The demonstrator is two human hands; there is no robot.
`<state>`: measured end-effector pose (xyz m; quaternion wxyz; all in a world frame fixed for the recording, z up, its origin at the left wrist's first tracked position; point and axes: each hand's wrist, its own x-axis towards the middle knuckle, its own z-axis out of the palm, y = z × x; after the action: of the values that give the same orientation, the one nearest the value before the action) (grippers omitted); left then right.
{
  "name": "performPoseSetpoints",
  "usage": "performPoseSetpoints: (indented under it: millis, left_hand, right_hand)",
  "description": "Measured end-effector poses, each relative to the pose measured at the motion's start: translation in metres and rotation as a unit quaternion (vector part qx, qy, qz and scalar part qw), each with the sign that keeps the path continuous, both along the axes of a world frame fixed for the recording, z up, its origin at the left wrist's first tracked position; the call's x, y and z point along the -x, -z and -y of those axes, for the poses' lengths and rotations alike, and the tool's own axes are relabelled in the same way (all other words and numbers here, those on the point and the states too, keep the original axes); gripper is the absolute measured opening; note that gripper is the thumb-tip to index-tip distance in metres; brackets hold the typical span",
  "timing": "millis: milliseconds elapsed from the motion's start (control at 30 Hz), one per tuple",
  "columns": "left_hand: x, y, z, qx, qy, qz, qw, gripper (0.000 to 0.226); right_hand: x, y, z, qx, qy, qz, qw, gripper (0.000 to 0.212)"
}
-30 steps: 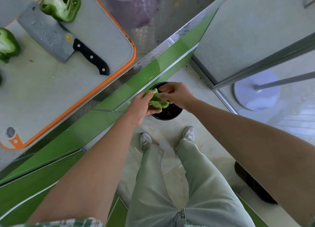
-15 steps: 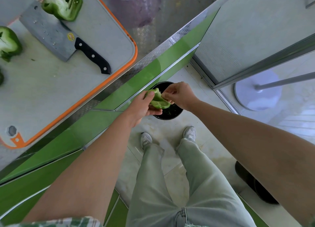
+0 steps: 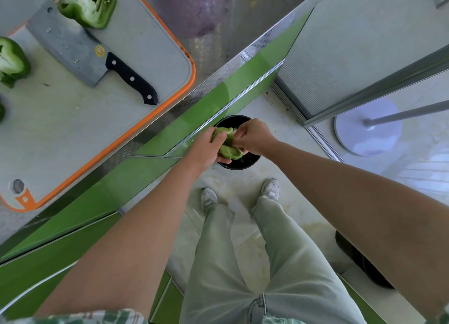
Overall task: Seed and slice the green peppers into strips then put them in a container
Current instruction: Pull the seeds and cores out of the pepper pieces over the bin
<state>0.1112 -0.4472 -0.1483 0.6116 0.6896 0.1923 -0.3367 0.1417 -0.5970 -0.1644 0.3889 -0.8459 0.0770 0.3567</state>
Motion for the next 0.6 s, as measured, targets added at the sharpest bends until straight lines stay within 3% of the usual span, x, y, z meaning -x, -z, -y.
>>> performPoseSetpoints:
  millis: [133, 233, 367, 467, 600]
  left_hand:
    - [-0.001, 0.002, 0.001, -0.041, -0.023, -0.004, 0.999, 0.023]
    - [-0.003, 0.002, -0.005, -0.041, -0.059, -0.012, 0.997, 0.026]
    - [-0.003, 0.001, -0.009, -0.010, -0.067, -0.042, 0.997, 0.028]
    - [-0.001, -0.002, -0.005, 0.020, -0.068, -0.068, 0.995, 0.029]
    - [0.000, -0.003, -0.003, 0.026, -0.047, -0.064, 0.996, 0.019]
  right_hand:
    - [0.005, 0.000, 0.003, 0.008, -0.026, 0.007, 1.000, 0.022]
    - [0.006, 0.006, 0.017, 0.051, 0.015, 0.029, 0.998, 0.031]
    - [0.005, 0.003, 0.020, -0.022, 0.050, 0.031, 0.998, 0.009]
    - [0.002, -0.003, 0.012, -0.078, 0.020, 0.051, 0.995, 0.012]
    - [0.000, -0.004, 0.004, -0.033, -0.047, 0.092, 0.994, 0.009]
